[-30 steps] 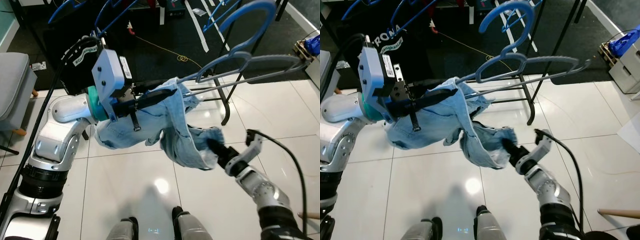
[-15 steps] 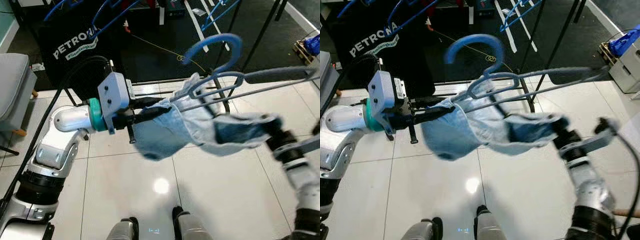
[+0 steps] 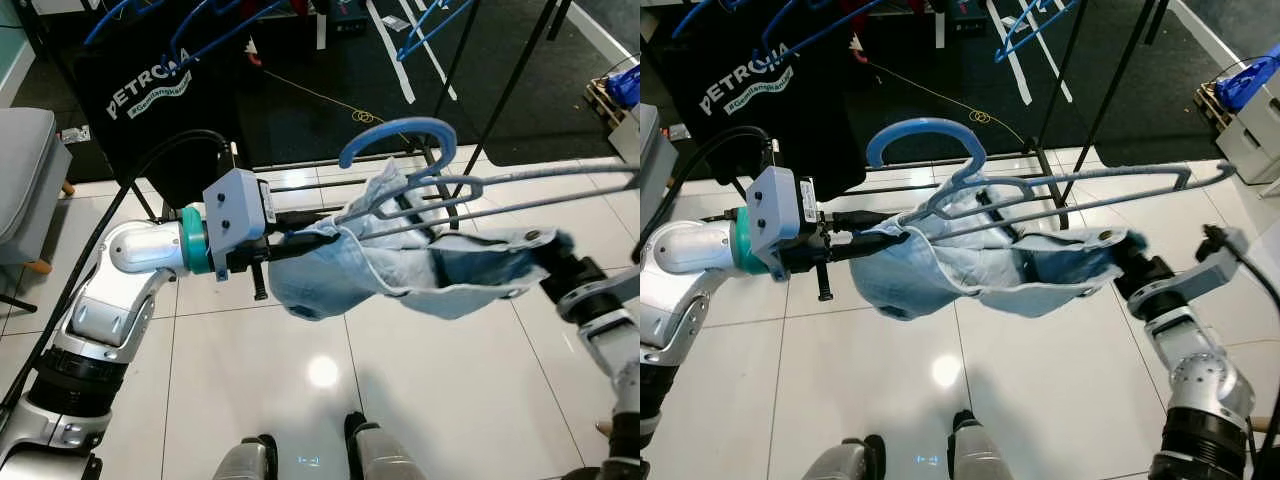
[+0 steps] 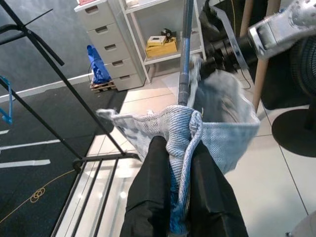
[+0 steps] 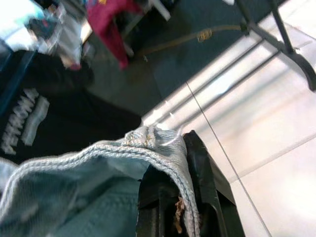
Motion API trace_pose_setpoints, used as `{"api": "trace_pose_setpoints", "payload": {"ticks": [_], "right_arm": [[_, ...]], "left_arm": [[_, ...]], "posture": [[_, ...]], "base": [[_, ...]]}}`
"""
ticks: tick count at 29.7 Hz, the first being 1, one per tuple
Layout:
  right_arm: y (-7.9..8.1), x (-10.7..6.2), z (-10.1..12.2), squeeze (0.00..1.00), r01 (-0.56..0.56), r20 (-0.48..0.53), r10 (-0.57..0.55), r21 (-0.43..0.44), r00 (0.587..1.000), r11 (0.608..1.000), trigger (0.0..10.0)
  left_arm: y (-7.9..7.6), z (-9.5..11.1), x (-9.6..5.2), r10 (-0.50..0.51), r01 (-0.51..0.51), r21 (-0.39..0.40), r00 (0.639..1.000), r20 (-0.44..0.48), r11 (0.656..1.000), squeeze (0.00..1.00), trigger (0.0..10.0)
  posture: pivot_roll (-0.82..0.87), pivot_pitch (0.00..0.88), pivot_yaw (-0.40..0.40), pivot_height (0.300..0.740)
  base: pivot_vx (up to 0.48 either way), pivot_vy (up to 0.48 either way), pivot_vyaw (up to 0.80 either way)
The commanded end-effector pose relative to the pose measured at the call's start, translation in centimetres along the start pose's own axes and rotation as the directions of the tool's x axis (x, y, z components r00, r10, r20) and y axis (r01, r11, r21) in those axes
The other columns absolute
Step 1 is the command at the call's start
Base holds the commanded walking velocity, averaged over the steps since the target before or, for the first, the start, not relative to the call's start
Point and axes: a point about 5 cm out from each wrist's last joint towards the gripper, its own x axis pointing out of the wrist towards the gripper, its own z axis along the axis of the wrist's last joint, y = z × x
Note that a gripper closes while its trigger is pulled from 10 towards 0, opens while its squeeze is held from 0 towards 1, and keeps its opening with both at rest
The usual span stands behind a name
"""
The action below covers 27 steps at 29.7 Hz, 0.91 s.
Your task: Hang hanger
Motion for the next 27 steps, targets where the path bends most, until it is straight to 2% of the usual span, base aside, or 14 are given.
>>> {"api": "trace_pose_setpoints", "payload": {"ticks": [1, 2, 4, 5, 7, 8, 11, 13, 15, 17, 18, 19, 26, 27], "right_arm": [[-0.3, -0.3, 0.0, 0.00, 0.024, 0.003, -0.024, -0.025, 1.000, 0.999, 0.0], [0.4, 0.1, -0.7, 0.00, 0.014, -0.008, -0.014, -0.027, 1.000, 1.000, 0.0], [1.2, 1.0, -1.1, 0.00, 0.008, 0.000, -0.008, -0.011, 1.000, 1.000, 0.0], [1.2, 1.0, -1.1, 0.00, 0.008, 0.000, -0.008, -0.011, 1.000, 1.000, 0.0], [1.3, 1.2, -1.0, 0.00, 0.010, 0.006, -0.010, -0.006, 1.000, 1.000, 0.0], [1.4, 1.2, -0.9, 0.00, 0.012, 0.009, -0.012, -0.008, 1.000, 1.000, 0.0], [1.4, 1.3, -0.9, 0.00, 0.012, 0.010, -0.012, -0.008, 1.000, 1.000, 0.0], [1.3, 1.2, -1.1, 0.00, 0.028, 0.012, -0.028, -0.009, 1.000, 1.000, 0.0], [1.3, 1.2, -1.1, 0.00, 0.028, 0.012, -0.028, -0.009, 1.000, 1.000, 0.0], [1.0, 1.1, -1.3, 0.00, 0.046, 0.013, -0.046, -0.005, 0.999, 0.999, 0.0], [1.0, 1.1, -1.3, 0.00, 0.046, 0.013, -0.046, -0.005, 0.999, 0.999, 0.0], [0.9, 1.0, -1.4, 0.00, 0.051, 0.012, -0.051, -0.005, 0.999, 0.999, 0.0], [0.8, 0.9, -1.6, 0.00, 0.057, 0.006, -0.057, -0.009, 0.998, 0.998, 0.0], [0.4, 0.6, -2.0, 0.00, 0.068, -0.012, -0.069, -0.012, 0.998, 0.998, 0.0]], "left_arm": [[-0.2, -0.3, -0.2, 0.001, -0.001, 0.005, 1.000, -0.015, 1.000, 0.00, 0.0], [-0.5, -0.5, 0.1, -0.016, 0.016, 0.014, 0.999, -0.028, 1.000, 0.00, 0.0], [-1.1, -2.3, -0.1, -0.090, 0.103, 0.070, 0.981, -0.173, 0.992, 0.00, 0.0], [-1.1, -2.3, -0.1, -0.090, 0.103, 0.070, 0.981, -0.173, 0.992, 0.00, 0.0], [-1.3, -3.0, -0.3, -0.112, 0.134, 0.083, 0.967, -0.230, 0.987, 0.00, 0.0], [-1.4, -3.9, -0.7, -0.123, 0.157, 0.096, 0.950, -0.288, 0.983, 0.00, 0.0], [-1.6, -4.6, -1.1, -0.129, 0.172, 0.101, 0.934, -0.334, 0.980, 0.00, 0.0], [-2.3, -6.3, -2.2, -0.169, 0.241, 0.109, 0.878, -0.447, 0.964, 0.00, 0.0], [-2.3, -6.3, -2.2, -0.169, 0.241, 0.109, 0.878, -0.447, 0.964, 0.00, 0.0], [-2.9, -7.5, -3.2, -0.196, 0.287, 0.097, 0.829, -0.524, 0.953, 0.00, 0.0], [-2.9, -7.5, -3.2, -0.196, 0.287, 0.097, 0.829, -0.524, 0.953, 0.00, 0.0], [-3.1, -7.8, -3.6, -0.200, 0.293, 0.088, 0.814, -0.545, 0.952, 0.00, 0.0], [-3.1, -8.0, -3.7, -0.191, 0.275, 0.077, 0.819, -0.541, 0.958, 0.00, 0.0], [-2.4, -7.6, -3.5, -0.130, 0.176, 0.052, 0.867, -0.481, 0.983, 0.00, 0.0]], "posture": [[-0.06, 0.131, 0.052, 0.740], [-0.06, 0.131, 0.052, 0.740], [-0.05, 0.125, 0.047, 0.740], [-0.05, 0.125, 0.047, 0.740], [-0.05, 0.124, 0.046, 0.740], [-0.05, 0.121, 0.047, 0.740], [-0.06, 0.120, 0.046, 0.740], [-0.05, 0.118, 0.044, 0.740], [-0.05, 0.118, 0.044, 0.740], [-0.05, 0.121, 0.044, 0.740], [-0.05, 0.121, 0.044, 0.740], [-0.05, 0.123, 0.042, 0.740], [-0.05, 0.123, 0.042, 0.740], [-0.06, 0.130, 0.040, 0.740]], "base": [[0.000, 0.000, 0.00], [0.000, 0.000, 0.00], [0.000, 0.000, 0.00], [0.000, 0.000, 0.00], [0.000, 0.000, 0.00], [0.000, 0.000, 0.00], [0.000, 0.000, 0.00], [0.000, 0.000, 0.00], [0.000, 0.000, 0.00], [0.000, 0.000, 0.00], [0.000, 0.000, 0.00], [0.000, 0.000, 0.00], [0.000, 0.000, 0.00], [0.000, 0.000, 0.00]]}}
